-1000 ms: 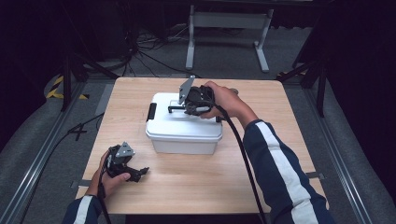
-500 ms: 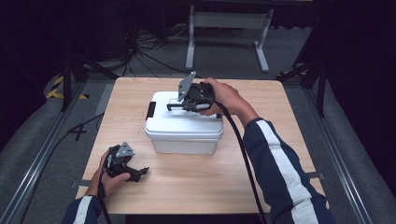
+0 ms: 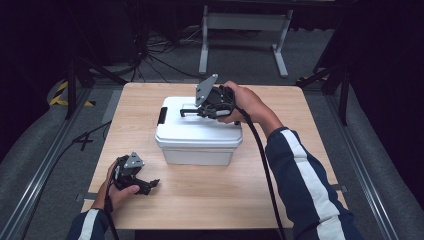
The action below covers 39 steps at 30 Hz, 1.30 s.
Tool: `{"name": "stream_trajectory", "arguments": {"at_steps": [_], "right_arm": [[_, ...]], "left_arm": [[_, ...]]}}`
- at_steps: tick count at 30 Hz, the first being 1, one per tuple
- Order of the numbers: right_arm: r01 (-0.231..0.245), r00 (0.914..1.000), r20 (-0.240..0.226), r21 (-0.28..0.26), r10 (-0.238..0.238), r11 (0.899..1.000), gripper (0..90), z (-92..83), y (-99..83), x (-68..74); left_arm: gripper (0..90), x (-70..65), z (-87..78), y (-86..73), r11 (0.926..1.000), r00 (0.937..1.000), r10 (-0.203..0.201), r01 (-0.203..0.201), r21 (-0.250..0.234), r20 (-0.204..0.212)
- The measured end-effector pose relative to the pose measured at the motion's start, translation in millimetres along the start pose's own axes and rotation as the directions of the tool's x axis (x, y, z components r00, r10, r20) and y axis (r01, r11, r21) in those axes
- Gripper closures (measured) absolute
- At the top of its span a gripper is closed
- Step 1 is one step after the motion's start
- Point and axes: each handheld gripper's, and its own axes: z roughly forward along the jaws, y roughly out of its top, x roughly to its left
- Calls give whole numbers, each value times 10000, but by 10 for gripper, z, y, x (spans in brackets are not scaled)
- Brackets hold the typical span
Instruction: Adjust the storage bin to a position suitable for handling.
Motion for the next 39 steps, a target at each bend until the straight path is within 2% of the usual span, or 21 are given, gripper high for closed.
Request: {"name": "stream_trajectory", "arguments": {"at_steps": [4,7,13,21,28,39], "right_arm": [[90,10000,36,-8,-90,10000,844,-40,-8,11],[-46,10000,76,4,46,10000,844,-69,-29,9],[-74,9999,89,-129,75,9999,843,-190,-141,-8],[-277,9990,334,-183,283,9994,843,-387,-322,-15],[-278,9988,407,-188,286,9994,843,-493,-450,3],[-560,9966,583,-364,580,9978,843,-682,-677,40]], "left_arm": [[2,-1,0,-1,10000,10000,-5,5,4,6],[2,-4,1,-2,10000,10000,-40,40,-3,26],[2,-7,-1,-2,10000,10000,-76,76,30,48],[2,-7,-1,-2,10000,10000,-75,75,27,44],[3,-4,1,-3,10000,10000,-33,33,-9,8],[4,-7,-1,-4,10000,10000,-47,47,4,-4]]}}
